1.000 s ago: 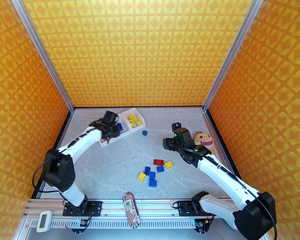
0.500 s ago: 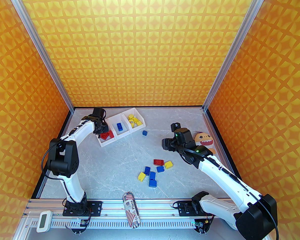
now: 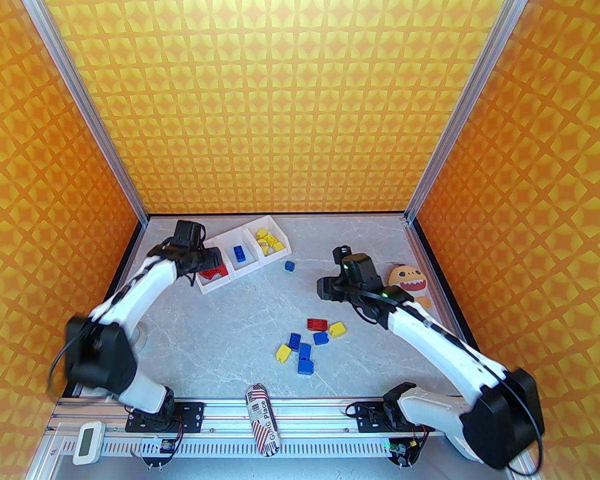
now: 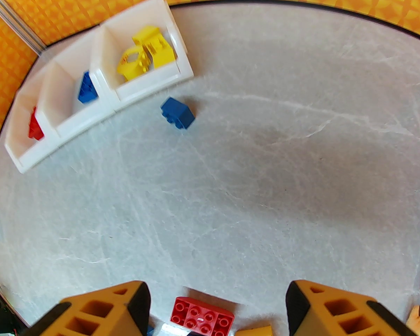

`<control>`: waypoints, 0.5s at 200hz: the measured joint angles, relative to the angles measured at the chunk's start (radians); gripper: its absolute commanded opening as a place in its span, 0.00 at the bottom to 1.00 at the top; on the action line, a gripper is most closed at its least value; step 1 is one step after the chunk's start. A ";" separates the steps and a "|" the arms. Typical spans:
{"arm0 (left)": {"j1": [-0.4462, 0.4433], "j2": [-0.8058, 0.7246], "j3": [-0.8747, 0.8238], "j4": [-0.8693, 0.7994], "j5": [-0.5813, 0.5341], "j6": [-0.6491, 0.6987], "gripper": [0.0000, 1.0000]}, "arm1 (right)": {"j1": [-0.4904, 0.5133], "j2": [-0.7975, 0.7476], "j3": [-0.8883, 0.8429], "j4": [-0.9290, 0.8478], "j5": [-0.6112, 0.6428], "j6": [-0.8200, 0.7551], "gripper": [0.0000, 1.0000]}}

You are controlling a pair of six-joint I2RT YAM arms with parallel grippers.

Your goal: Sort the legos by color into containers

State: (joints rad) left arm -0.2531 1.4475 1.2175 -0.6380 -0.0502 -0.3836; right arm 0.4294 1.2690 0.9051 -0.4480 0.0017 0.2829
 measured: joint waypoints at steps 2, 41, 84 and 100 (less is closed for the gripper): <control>-0.007 -0.014 -0.006 0.000 0.001 0.000 0.76 | 0.000 0.008 0.003 0.003 -0.002 0.000 0.71; -0.135 -0.199 -0.127 0.008 0.010 -0.009 0.76 | 0.000 0.134 0.076 0.063 -0.015 -0.034 0.72; -0.298 -0.375 -0.271 0.018 0.025 -0.034 0.78 | 0.000 0.328 0.194 0.129 -0.041 -0.073 0.71; -0.317 -0.420 -0.291 0.029 0.039 -0.042 0.79 | 0.000 0.415 0.254 0.140 -0.056 -0.095 0.70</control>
State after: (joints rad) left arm -0.5701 1.0279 0.9260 -0.6094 -0.0109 -0.4252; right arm 0.4294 1.6844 1.1591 -0.3080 -0.0540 0.1883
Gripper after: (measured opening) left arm 0.788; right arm 0.710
